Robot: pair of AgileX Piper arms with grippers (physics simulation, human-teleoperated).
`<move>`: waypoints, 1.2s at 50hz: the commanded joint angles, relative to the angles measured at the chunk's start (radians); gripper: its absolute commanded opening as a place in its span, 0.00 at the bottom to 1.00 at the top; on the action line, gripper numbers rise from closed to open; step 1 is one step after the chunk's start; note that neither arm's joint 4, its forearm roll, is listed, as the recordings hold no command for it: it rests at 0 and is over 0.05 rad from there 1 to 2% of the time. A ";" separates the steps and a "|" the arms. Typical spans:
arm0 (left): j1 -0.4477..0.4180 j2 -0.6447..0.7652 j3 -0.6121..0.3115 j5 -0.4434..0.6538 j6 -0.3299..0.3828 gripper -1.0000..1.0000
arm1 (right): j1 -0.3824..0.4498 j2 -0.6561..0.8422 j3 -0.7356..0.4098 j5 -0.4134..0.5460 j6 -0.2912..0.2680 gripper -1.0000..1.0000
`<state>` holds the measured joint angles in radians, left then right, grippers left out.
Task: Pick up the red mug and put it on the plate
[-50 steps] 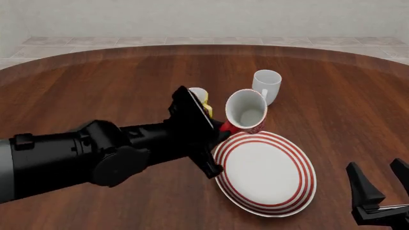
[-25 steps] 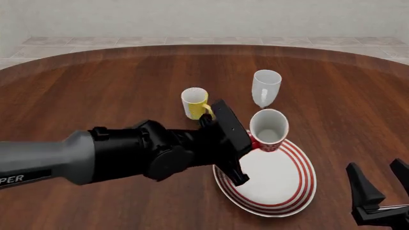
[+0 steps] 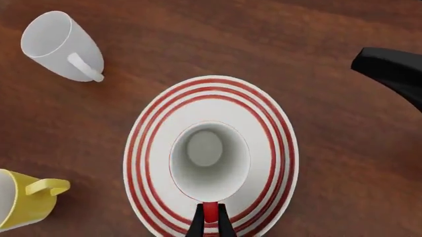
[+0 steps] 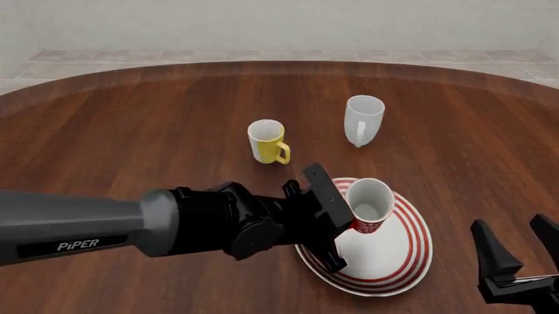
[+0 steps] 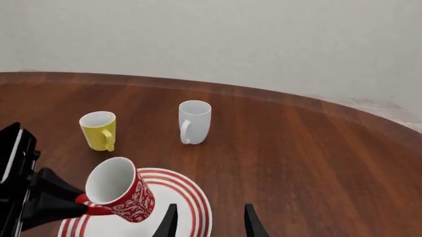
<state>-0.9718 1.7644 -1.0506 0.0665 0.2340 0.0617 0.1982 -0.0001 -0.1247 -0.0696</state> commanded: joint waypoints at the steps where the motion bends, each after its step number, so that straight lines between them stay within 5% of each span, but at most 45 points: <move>1: 0.004 0.023 -0.011 0.010 -0.023 0.00 | -0.001 -0.003 0.000 0.003 0.004 1.00; 60: 0.012 0.099 -0.048 0.020 -0.094 0.00 | 0.003 0.009 0.000 -0.009 0.005 1.00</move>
<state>-0.9554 1.8591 -1.0765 0.0724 0.1503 0.0632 0.2066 -0.0001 -0.1331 -0.0661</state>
